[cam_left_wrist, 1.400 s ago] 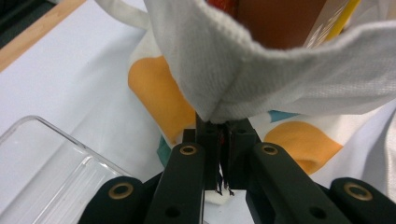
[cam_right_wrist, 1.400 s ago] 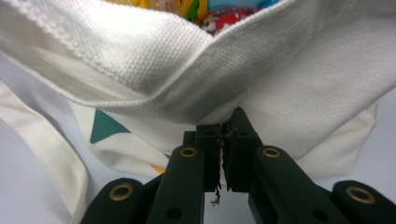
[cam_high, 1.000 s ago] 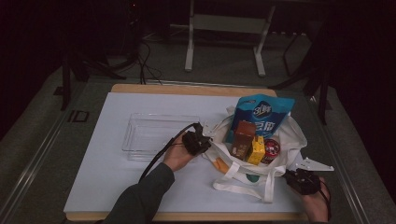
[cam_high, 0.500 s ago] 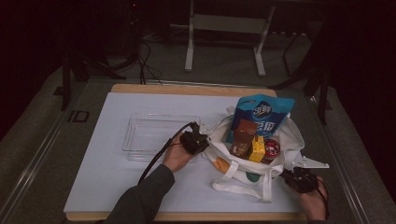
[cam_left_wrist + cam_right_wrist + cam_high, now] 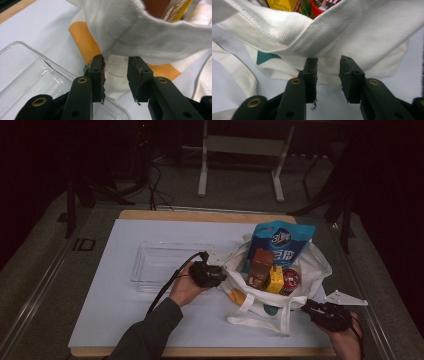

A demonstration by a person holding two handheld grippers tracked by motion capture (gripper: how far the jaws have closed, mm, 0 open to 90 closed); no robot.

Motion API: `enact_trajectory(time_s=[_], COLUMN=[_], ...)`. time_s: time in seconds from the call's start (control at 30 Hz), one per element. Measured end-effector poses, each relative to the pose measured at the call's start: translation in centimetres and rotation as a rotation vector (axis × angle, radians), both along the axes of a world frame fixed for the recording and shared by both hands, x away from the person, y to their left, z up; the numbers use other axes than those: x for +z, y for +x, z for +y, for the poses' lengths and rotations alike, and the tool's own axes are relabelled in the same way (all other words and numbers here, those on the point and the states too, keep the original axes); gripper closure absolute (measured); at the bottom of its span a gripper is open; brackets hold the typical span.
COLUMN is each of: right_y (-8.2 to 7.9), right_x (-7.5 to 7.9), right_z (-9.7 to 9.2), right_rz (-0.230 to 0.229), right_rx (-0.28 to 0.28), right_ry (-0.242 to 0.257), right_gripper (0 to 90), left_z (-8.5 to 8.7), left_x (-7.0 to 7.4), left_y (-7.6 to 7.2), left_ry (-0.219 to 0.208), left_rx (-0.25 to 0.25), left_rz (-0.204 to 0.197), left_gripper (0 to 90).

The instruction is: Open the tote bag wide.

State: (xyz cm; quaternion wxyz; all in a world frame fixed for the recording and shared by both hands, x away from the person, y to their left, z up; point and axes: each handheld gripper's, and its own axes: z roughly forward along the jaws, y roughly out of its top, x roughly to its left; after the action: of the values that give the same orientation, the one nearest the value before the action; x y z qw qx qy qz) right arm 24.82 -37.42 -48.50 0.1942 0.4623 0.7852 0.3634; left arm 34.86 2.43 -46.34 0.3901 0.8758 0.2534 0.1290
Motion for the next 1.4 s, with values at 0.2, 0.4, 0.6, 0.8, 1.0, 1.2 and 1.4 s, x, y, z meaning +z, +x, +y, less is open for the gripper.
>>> enact_trajectory(time_s=[0.2, 0.4, 0.6, 0.8, 1.0, 1.2, 1.4], right_y=[-1.1, -1.6, -1.1, -0.4, 0.5, 0.9, 0.8], right_x=[1.3, 3.0, 4.0, 4.4, 4.2, 3.6, 3.8], right_z=[-0.6, -1.1, -0.9, -0.2, 0.3, 0.3, 0.3], right_rz=[-0.039, -0.091, -0.119, -0.131, -0.118, -0.103, -0.107], right_rx=[-0.007, -0.023, -0.040, -0.063, -0.093, -0.100, -0.106], right_ry=[0.002, 0.066, 0.106, 0.100, 0.094, 0.089, 0.093], right_gripper=[58.3, 56.5, 53.6, 50.3, 50.8, 52.0, 51.6], left_z=[1.1, 1.8, 1.3, 0.4, -1.2, -1.9, -1.9], left_x=[0.6, 1.8, 3.1, 4.2, 3.9, 3.2, 3.9], left_y=[-0.8, -1.9, -2.9, -3.5, -3.4, -3.8, -3.8], left_ry=[-0.041, -0.098, -0.133, -0.185, -0.157, -0.115, -0.148], left_rx=[-0.024, -0.060, -0.093, -0.136, -0.161, -0.232, -0.237], left_rz=[-0.015, -0.038, -0.065, -0.082, -0.081, -0.109, -0.136], left_gripper=[65.2, 65.1, 63.5, 62.8, 62.1, 60.1, 54.3])
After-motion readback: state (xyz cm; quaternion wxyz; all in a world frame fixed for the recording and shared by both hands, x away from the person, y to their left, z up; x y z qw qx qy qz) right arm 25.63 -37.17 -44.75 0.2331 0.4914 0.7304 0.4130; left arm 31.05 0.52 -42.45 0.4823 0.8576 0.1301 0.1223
